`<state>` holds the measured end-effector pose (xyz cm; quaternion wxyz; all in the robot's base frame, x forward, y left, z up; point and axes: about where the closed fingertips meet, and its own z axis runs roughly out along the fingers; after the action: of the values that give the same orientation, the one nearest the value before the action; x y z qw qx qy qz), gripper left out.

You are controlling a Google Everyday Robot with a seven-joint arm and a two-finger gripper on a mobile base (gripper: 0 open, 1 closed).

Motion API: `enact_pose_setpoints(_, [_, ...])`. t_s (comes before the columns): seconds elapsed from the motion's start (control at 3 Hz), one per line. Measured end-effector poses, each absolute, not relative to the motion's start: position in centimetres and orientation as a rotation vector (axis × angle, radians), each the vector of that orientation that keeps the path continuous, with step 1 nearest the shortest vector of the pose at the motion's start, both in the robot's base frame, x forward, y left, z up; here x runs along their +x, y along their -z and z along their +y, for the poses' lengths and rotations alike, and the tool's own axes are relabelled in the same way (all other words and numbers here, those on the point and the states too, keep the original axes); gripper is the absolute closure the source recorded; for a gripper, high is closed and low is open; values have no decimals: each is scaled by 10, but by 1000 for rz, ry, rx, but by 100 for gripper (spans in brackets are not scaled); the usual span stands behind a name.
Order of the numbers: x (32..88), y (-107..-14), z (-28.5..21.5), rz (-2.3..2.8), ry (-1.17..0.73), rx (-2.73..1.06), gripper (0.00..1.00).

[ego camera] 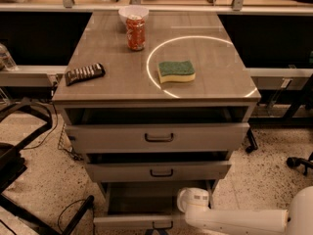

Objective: Open bottom drawer

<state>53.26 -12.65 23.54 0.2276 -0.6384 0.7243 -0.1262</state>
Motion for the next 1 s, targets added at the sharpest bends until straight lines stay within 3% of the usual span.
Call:
enact_pose_setpoints(0.33, [533, -235, -127, 1995, 348, -1759, 100])
enact_pose_setpoints(1.0, [561, -216, -175, 2007, 392, -1714, 100])
